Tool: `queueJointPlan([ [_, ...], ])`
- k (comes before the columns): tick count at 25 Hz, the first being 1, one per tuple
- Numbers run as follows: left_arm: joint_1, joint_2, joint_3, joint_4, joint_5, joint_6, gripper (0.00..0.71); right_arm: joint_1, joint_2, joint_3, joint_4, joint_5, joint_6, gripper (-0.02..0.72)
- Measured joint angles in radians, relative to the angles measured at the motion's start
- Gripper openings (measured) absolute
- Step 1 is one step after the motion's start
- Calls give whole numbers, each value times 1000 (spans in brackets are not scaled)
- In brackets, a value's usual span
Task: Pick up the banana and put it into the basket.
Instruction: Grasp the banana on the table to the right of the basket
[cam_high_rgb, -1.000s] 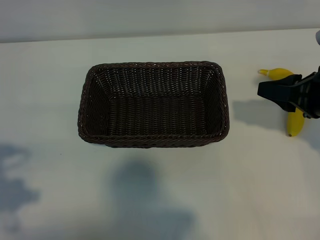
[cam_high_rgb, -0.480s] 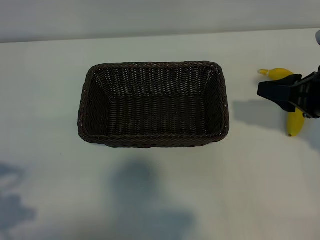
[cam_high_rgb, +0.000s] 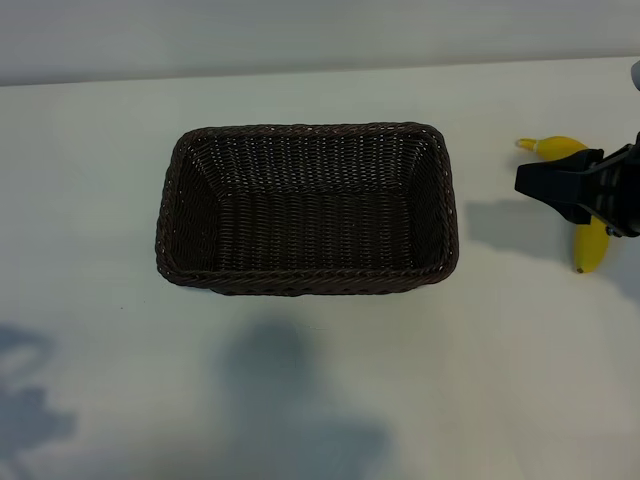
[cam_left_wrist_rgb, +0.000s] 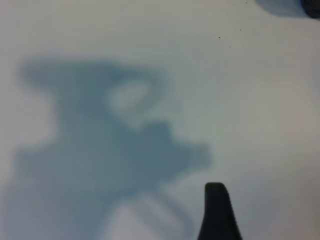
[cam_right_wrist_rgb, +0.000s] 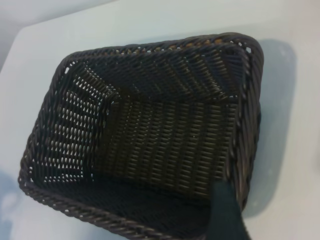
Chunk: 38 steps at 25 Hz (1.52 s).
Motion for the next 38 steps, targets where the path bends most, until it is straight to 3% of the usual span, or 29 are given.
queueJointPlan([
  [12,0,-24,0,0,-1,0,508,0,0,0,-2,0,0,457],
  [20,80,-163,0,0,-3,1,508,0,0,0,-2,0,0,457],
  [30,85,-361,0,0,-4,1,507,0,0,0,-2,0,0,457],
  [38,88,-373,2,0,-3,1,507,0,0,0,-2,0,0,457],
])
